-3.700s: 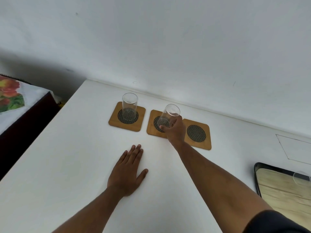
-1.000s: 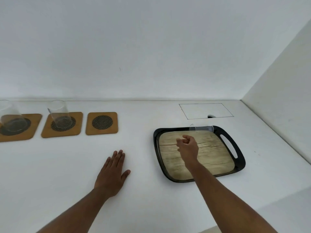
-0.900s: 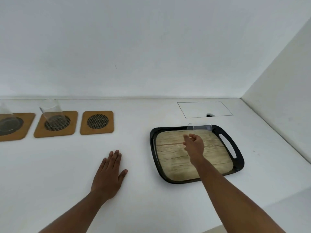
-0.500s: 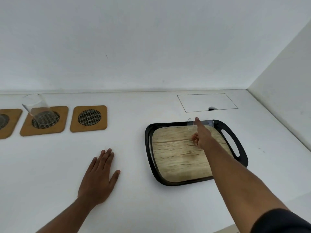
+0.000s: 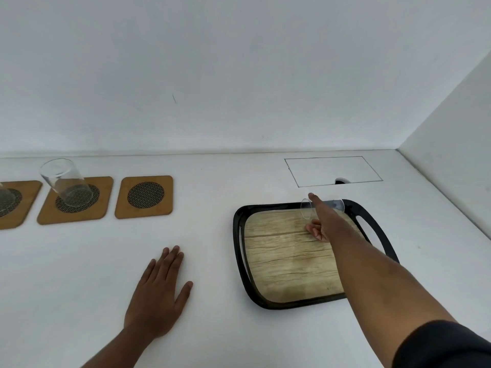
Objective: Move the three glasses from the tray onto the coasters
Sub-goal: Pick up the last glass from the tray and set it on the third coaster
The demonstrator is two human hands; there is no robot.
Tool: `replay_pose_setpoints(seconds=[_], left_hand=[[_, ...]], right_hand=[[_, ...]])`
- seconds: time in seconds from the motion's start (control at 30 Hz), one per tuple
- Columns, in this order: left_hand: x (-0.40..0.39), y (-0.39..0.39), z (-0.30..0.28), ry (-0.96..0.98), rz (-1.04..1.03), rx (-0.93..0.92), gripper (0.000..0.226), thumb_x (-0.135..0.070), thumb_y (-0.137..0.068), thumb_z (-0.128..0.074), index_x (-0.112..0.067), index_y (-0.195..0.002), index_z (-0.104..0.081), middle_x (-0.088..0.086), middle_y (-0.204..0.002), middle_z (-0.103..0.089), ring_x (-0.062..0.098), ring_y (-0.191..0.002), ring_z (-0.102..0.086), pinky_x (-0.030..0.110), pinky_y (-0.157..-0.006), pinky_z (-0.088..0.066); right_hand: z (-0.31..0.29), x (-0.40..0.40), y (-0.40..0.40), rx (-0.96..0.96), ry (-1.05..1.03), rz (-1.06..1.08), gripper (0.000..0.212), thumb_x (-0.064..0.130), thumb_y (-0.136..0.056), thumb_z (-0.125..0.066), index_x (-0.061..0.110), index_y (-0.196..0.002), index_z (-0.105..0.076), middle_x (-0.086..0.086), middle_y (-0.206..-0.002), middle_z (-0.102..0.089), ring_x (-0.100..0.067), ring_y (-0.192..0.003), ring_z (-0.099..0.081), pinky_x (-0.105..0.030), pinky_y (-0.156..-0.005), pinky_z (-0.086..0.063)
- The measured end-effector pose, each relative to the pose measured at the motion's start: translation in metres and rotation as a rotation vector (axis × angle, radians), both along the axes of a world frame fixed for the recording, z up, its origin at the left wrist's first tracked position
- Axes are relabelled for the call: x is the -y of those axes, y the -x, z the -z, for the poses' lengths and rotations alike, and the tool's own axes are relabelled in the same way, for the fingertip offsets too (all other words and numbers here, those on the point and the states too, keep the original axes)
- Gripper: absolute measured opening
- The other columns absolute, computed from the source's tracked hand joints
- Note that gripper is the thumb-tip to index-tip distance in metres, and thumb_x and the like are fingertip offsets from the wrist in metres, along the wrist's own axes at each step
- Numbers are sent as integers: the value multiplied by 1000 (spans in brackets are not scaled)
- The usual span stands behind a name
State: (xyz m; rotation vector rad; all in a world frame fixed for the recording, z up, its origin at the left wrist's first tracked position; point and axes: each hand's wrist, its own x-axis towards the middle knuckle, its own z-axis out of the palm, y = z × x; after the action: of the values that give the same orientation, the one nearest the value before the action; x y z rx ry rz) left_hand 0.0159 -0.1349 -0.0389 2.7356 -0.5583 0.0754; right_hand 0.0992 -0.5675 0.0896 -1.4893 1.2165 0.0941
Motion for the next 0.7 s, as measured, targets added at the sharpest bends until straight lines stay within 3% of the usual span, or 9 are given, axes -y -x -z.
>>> replay_pose_setpoints(seconds=[0.13,0.27,0.37,0.57,0.7], left_hand=[[0,0,0,-1,2,1,72,-53,-99,-33,-15,-160,-24,0,-169,-22,15,-156,-11,41,-123,-15],[0,0,1,1,9,0,73,-54,-100,-31,-14,-160,-23,1,-169,-21,16,-156,-11,42,-123,-16],[-1,0,2,11,10,-6,73,-54,-99,-31,-14,-160,-24,2,-169,-21,17,-156,-11,42,-123,-15],[-4,0,2,30,23,-25,73,-56,-100,-30,-13,-159,-25,3,-168,-21,18,-156,-11,37,-124,-8],[-10,-3,2,28,60,-100,82,-67,-99,-13,-14,-160,-20,1,-170,-16,17,-156,-6,32,-124,-1]], right_hand=[[17,9,-2,0,5,58,83,76,-70,-72,4,-112,-68,-14,-104,-80,-16,-46,-66,-19,-46,-46],[18,7,7,44,6,80,82,76,-71,-64,9,-119,-69,-11,-82,-76,-15,-44,-58,-20,-48,-40],[19,3,13,109,-63,124,81,71,-75,-66,10,-127,-70,-7,-86,-71,-10,-37,-54,-16,-38,-38],[15,-40,41,268,-269,82,87,69,-73,-76,-3,-121,-68,-10,-89,-77,-10,-57,-59,-21,-46,-43],[4,-87,57,351,-326,-46,77,60,-72,-83,2,-120,-67,-11,-98,-79,-10,-65,-67,-23,-53,-49]])
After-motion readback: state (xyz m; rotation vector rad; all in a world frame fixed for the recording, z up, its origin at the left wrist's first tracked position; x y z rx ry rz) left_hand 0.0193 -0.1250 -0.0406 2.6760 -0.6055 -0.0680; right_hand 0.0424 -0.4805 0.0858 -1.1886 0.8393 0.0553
